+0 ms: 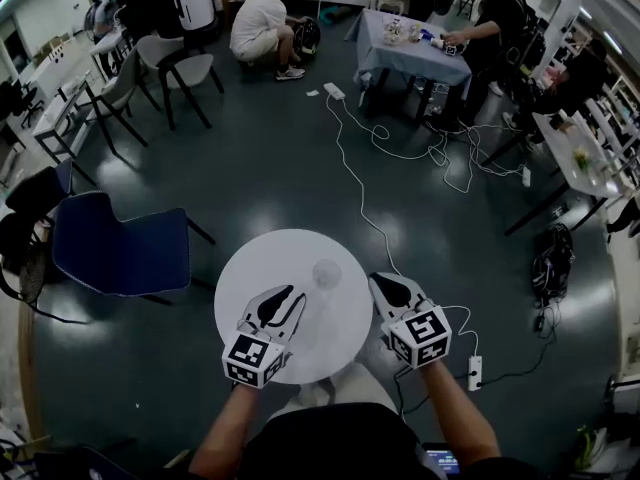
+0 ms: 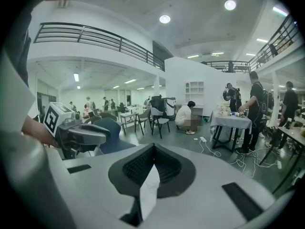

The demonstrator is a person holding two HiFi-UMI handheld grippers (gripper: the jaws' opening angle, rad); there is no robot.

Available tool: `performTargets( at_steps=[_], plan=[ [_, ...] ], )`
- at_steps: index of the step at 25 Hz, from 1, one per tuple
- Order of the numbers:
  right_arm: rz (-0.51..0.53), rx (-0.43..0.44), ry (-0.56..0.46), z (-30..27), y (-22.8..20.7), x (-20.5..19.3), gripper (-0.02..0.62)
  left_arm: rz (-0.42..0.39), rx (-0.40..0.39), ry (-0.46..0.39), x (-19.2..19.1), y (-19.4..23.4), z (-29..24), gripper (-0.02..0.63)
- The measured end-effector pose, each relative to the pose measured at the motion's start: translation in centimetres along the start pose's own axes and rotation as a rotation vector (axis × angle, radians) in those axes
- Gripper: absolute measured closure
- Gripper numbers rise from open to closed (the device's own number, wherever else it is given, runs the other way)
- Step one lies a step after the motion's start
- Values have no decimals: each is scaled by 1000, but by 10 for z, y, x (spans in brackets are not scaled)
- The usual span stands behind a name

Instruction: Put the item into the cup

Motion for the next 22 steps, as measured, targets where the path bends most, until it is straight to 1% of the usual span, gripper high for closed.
performTargets(
  at_steps=[11, 15, 18, 22],
  plan=[
    [-6, 3, -29, 9, 13, 17, 580, -29, -23, -22, 20, -13, 11, 560],
    [-2, 14, -24, 6, 14, 14, 580, -21, -46, -13, 17, -15, 13, 583],
    [-10, 21, -23, 7, 13, 16, 580, -10, -63, -2, 18, -21, 14, 586],
    [-17, 35, -24, 9, 11, 18, 580, -1, -56, 1, 19, -27, 12, 588]
  ],
)
Point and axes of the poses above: the fingertips, and each gripper's own axes: z backward along the fingers, y to its left, x out of its top, the point moved 2 cm from there along z, backward along the fingers, and after that the axes turned 9 degrees about -y, right-handed, at the moved point
